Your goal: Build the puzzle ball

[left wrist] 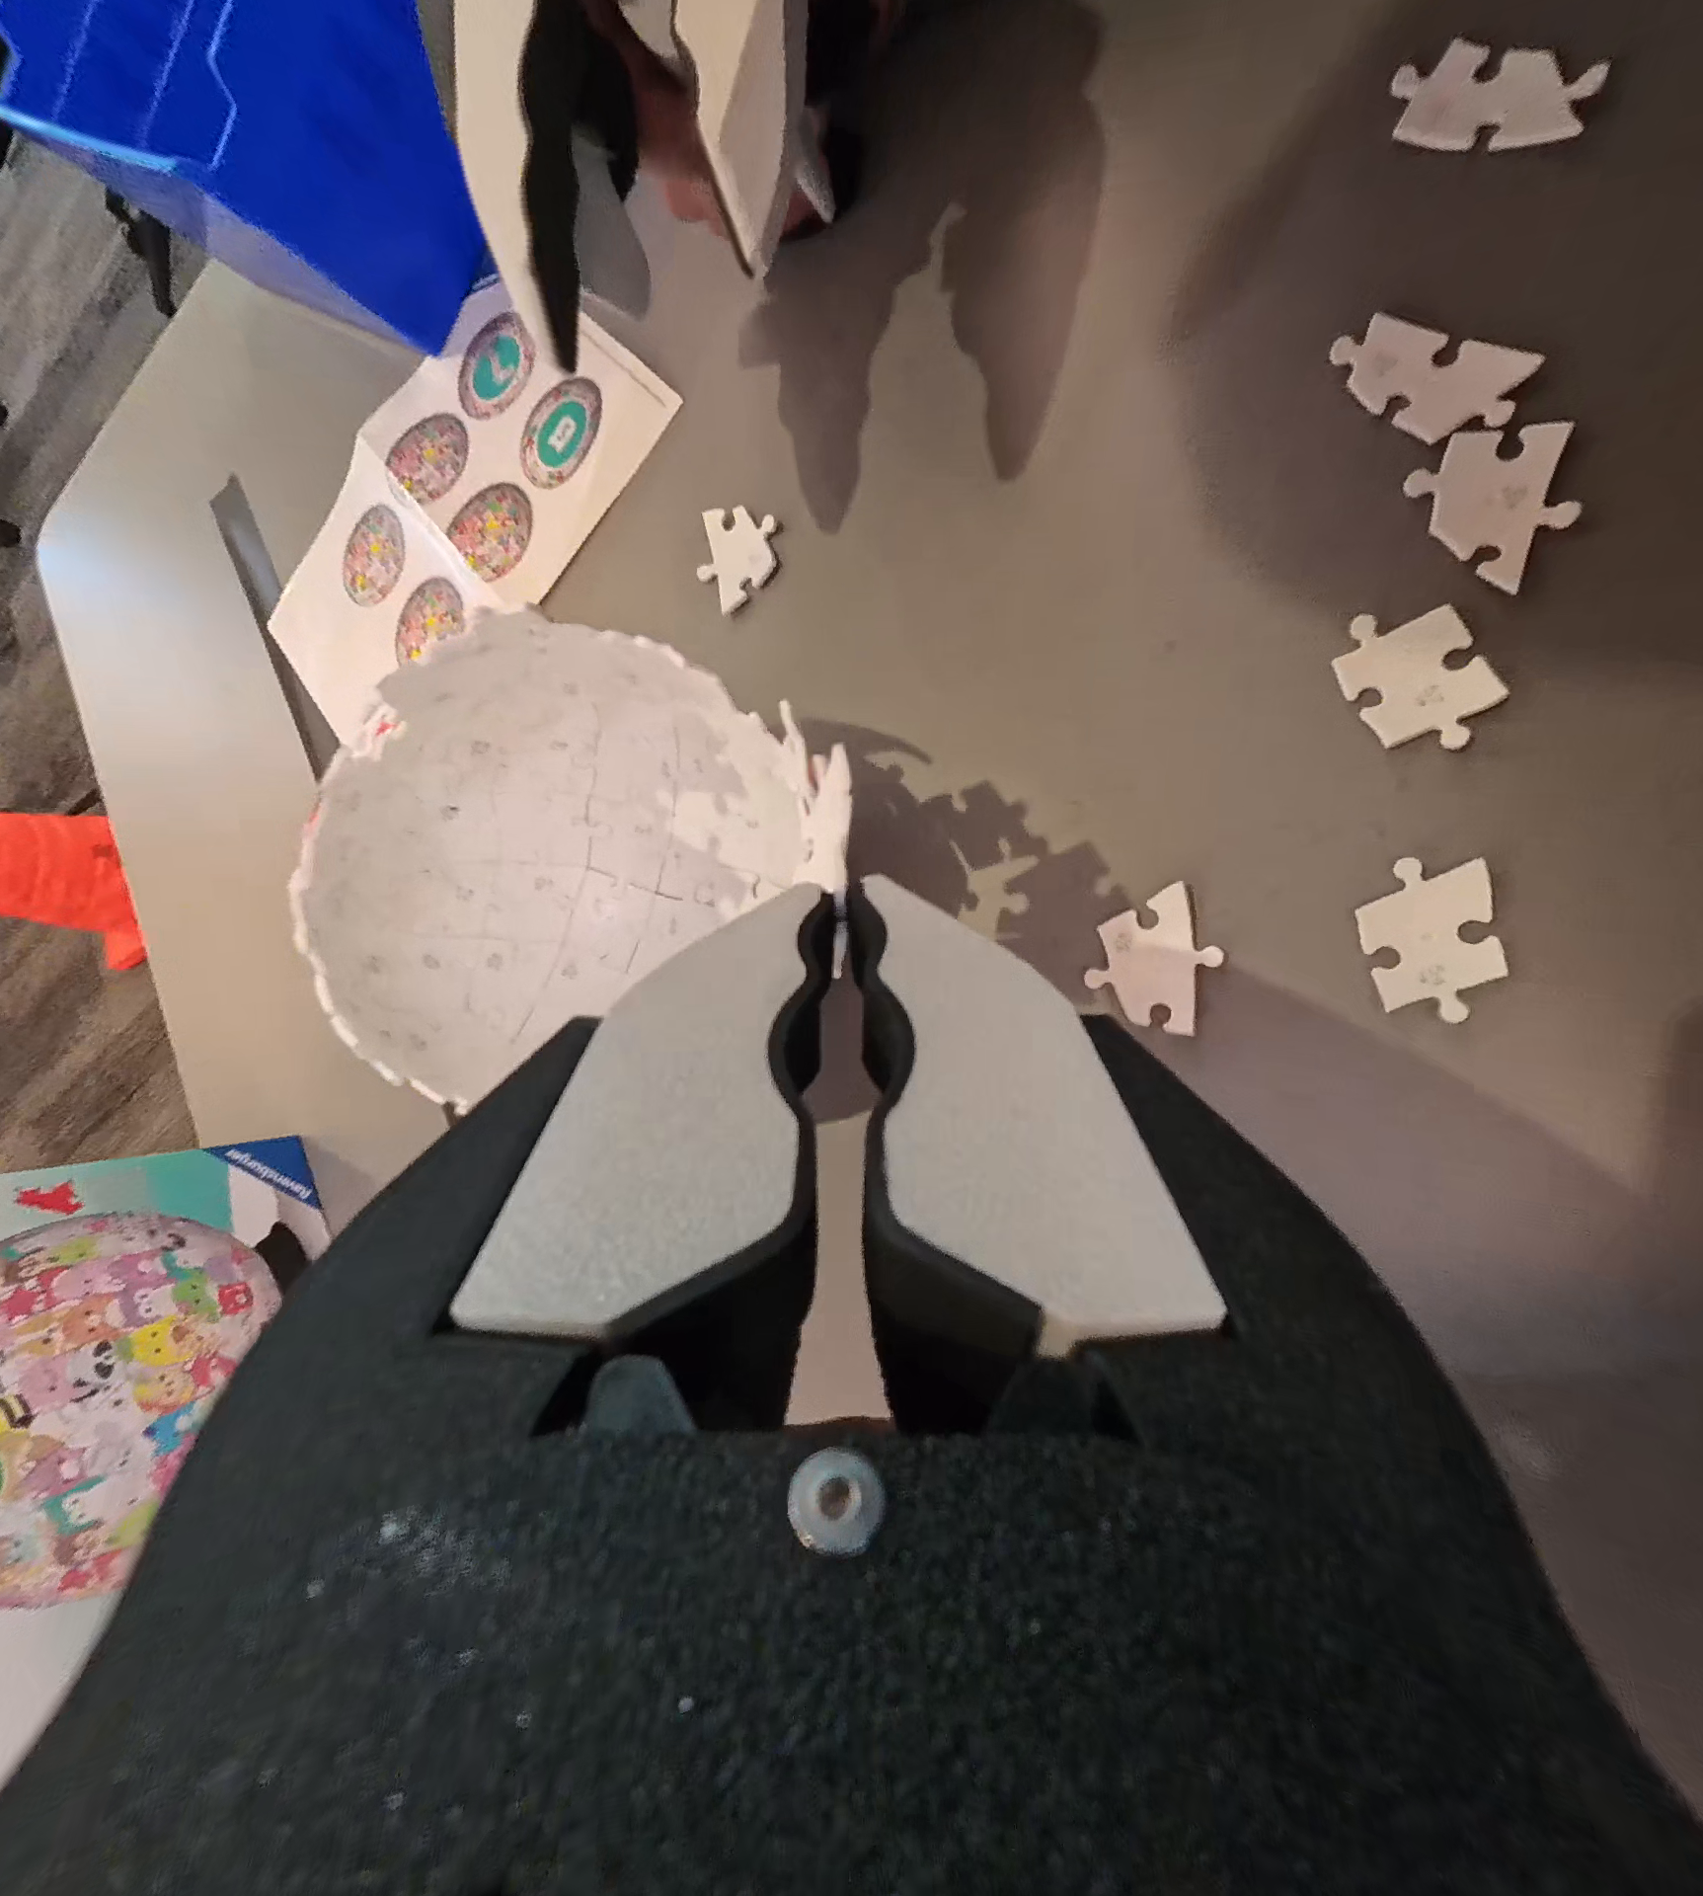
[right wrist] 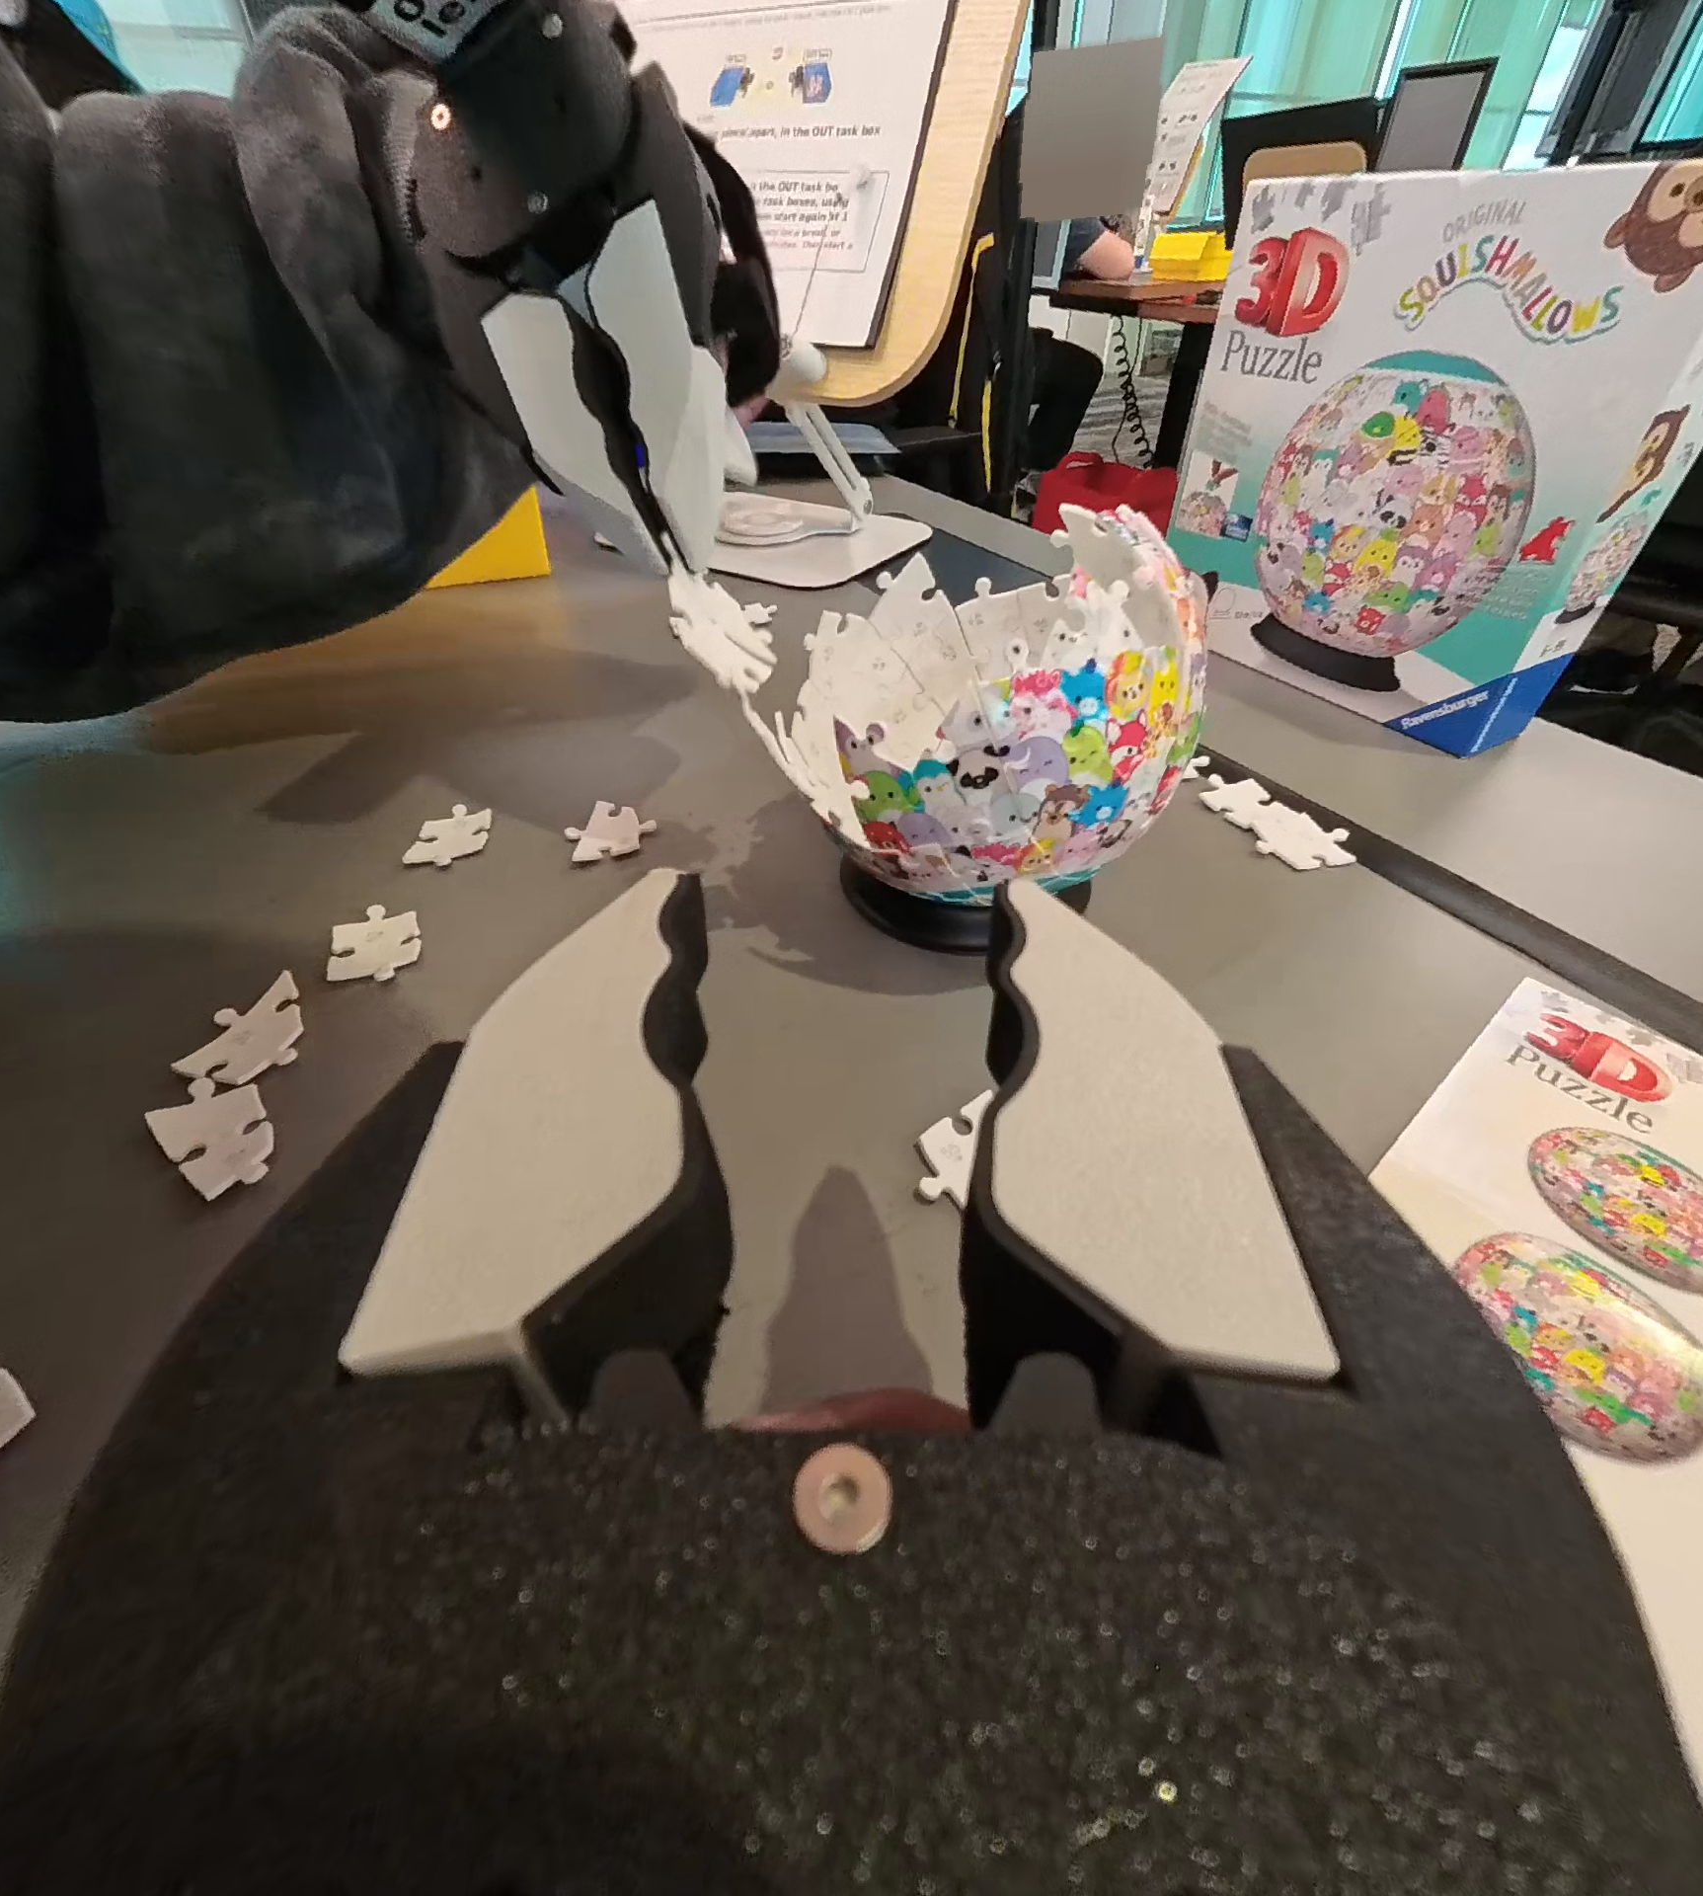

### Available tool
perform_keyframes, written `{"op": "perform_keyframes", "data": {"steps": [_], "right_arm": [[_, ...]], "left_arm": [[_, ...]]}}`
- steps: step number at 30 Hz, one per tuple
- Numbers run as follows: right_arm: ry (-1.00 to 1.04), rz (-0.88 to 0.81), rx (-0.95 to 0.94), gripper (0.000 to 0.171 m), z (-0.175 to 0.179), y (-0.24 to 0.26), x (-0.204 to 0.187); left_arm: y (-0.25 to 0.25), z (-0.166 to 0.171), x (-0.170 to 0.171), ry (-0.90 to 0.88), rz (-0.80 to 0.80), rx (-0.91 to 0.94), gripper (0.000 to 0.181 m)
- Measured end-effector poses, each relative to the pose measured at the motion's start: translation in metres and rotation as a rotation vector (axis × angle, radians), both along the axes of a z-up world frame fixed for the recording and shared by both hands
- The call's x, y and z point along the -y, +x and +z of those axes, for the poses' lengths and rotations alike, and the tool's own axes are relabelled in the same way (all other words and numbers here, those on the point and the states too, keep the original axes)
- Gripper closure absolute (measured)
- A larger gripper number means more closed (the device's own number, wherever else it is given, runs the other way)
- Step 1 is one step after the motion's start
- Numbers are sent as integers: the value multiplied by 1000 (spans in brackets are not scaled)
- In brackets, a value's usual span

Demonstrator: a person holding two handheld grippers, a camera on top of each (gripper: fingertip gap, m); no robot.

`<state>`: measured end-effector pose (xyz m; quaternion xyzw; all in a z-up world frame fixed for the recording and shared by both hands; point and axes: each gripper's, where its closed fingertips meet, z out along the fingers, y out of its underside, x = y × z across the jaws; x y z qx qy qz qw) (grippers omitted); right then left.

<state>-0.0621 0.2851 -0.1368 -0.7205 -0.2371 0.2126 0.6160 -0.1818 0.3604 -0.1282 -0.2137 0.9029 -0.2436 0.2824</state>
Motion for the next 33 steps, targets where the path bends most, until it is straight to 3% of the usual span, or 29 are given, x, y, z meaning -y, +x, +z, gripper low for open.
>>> {"op": "perform_keyframes", "data": {"steps": [22, 27, 33], "right_arm": [[-16, 22, 9, 119, -3, -4, 0], [-126, 30, 75, 118, -3, -31, -11], [-304, 40, 307, 135, 5, -80, -40]], "left_arm": [[-11, -16, -1, -82, 0, -104, 179], [-16, -16, -7, -233, 166, 26, 179], [-25, 0, -29, -500, 311, 325, 179]]}}
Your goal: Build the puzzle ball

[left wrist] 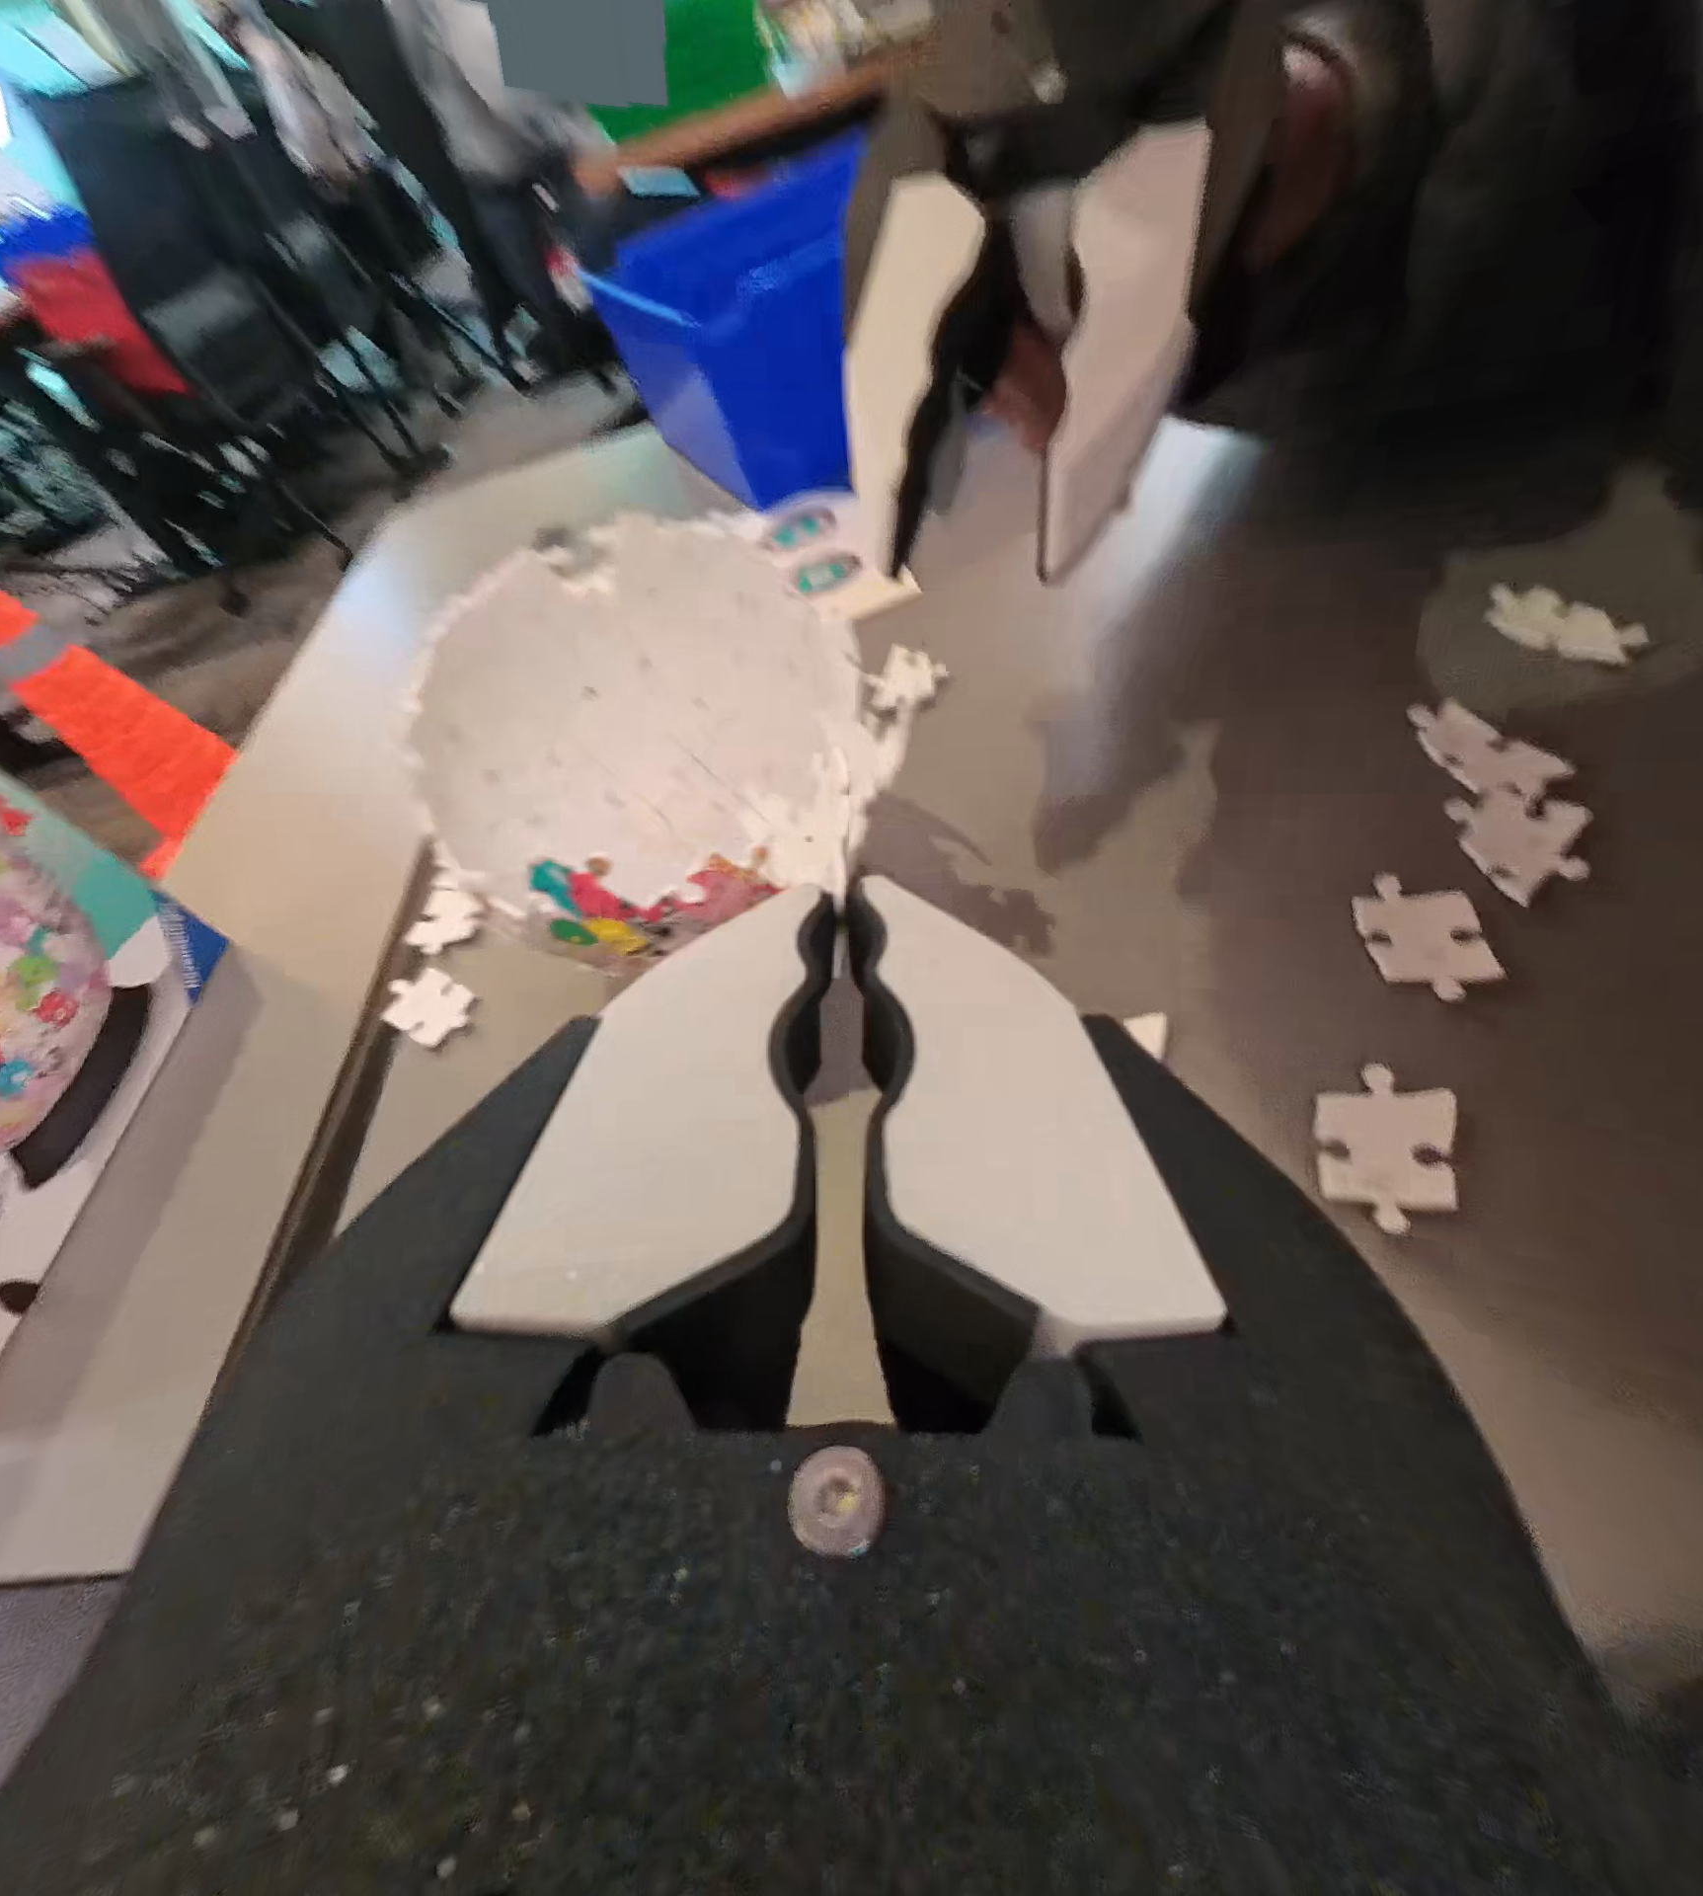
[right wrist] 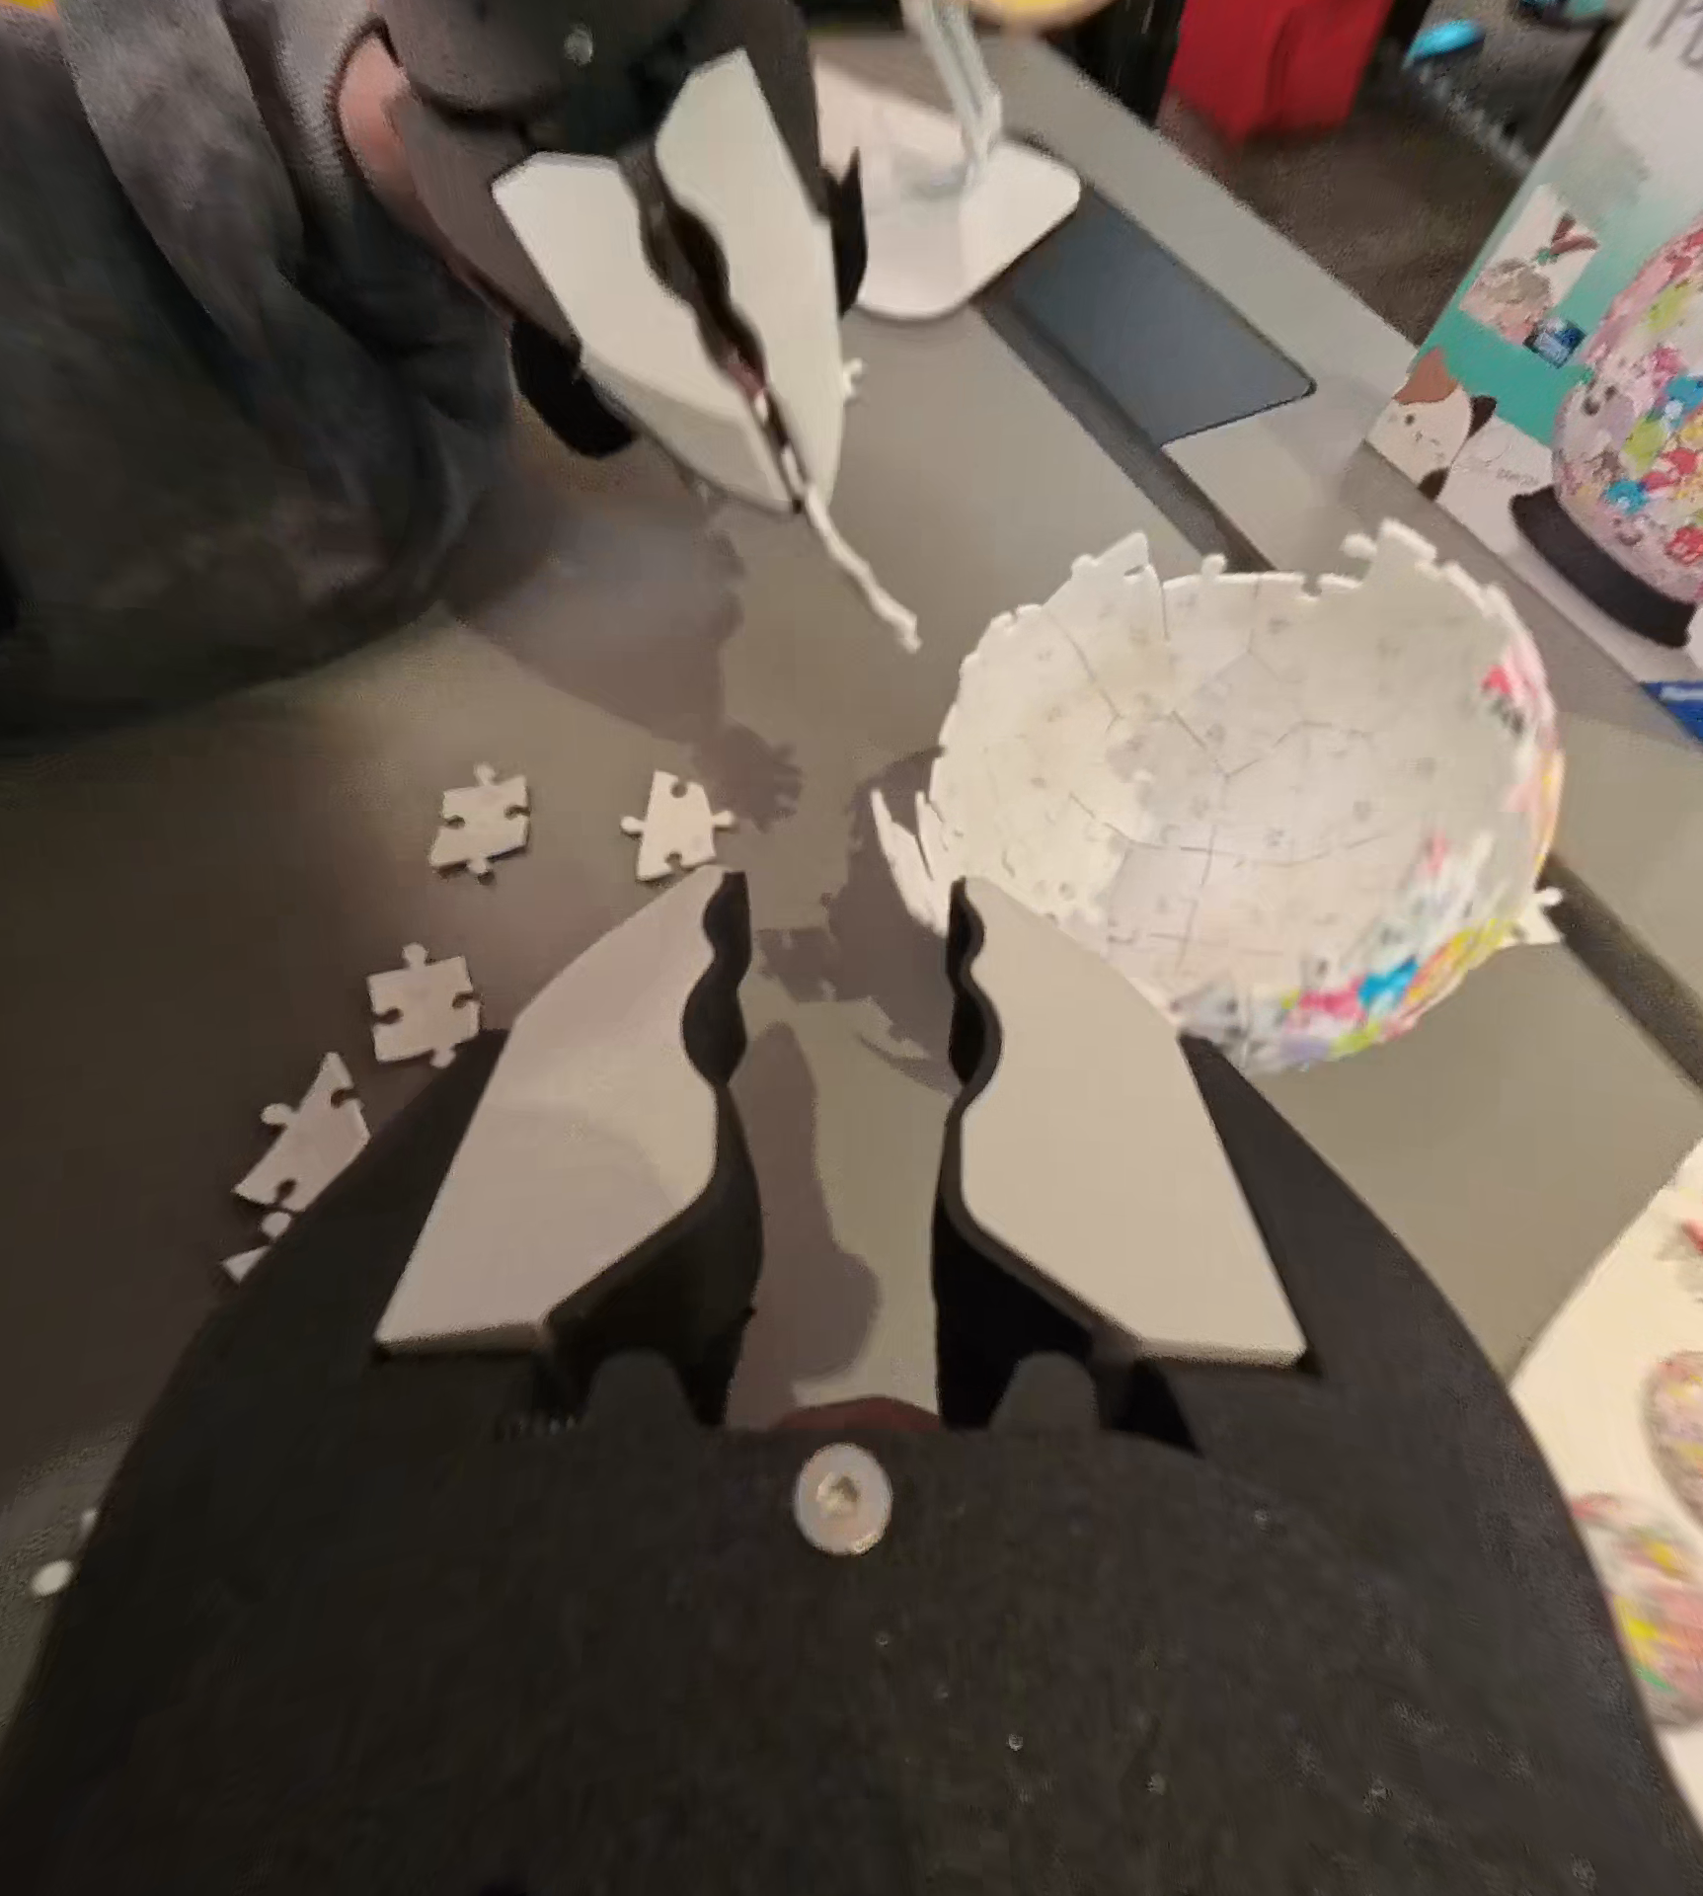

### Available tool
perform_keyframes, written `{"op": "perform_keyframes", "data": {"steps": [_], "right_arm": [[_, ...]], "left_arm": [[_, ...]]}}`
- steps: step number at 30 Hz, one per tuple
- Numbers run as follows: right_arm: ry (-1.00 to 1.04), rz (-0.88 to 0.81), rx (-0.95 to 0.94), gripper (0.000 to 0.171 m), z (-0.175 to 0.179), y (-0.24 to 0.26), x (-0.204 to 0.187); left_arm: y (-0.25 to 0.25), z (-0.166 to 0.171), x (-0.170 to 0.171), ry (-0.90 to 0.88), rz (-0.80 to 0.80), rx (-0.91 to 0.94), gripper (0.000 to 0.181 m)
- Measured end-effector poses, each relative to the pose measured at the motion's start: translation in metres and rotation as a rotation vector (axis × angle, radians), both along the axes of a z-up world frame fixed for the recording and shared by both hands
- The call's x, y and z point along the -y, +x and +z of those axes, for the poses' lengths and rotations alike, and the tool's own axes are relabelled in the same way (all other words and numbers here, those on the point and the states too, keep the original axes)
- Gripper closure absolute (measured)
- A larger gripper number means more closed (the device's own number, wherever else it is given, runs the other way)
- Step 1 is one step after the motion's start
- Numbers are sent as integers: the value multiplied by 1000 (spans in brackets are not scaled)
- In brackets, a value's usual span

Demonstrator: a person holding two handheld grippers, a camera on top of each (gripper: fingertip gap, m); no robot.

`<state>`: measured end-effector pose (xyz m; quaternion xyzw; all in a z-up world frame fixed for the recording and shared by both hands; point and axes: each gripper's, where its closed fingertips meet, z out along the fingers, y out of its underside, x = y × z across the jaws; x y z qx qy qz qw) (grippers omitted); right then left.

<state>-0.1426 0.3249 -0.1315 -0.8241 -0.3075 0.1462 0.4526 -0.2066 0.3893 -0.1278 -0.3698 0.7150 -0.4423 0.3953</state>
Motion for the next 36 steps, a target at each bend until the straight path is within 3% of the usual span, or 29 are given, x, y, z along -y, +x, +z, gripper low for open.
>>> {"op": "perform_keyframes", "data": {"steps": [4, 10, 17, 28, 36], "right_arm": [[-81, 20, 336, 136, -11, -4, -18], [-197, 48, 636, 137, -35, -1, -21], [-331, 107, 704, 148, -37, 4, -26], [-362, 169, 763, 164, -37, 5, -31], [-384, 156, 760, 163, -36, 7, -31]], "left_arm": [[-1, 21, -25, -130, 99, 225, 180], [-10, 10, -39, -142, 160, 255, 180], [-12, 14, -48, -180, 184, 280, 180], [-9, 8, -40, -123, 164, 251, 179], [-8, 6, -39, -111, 158, 243, 179]]}}
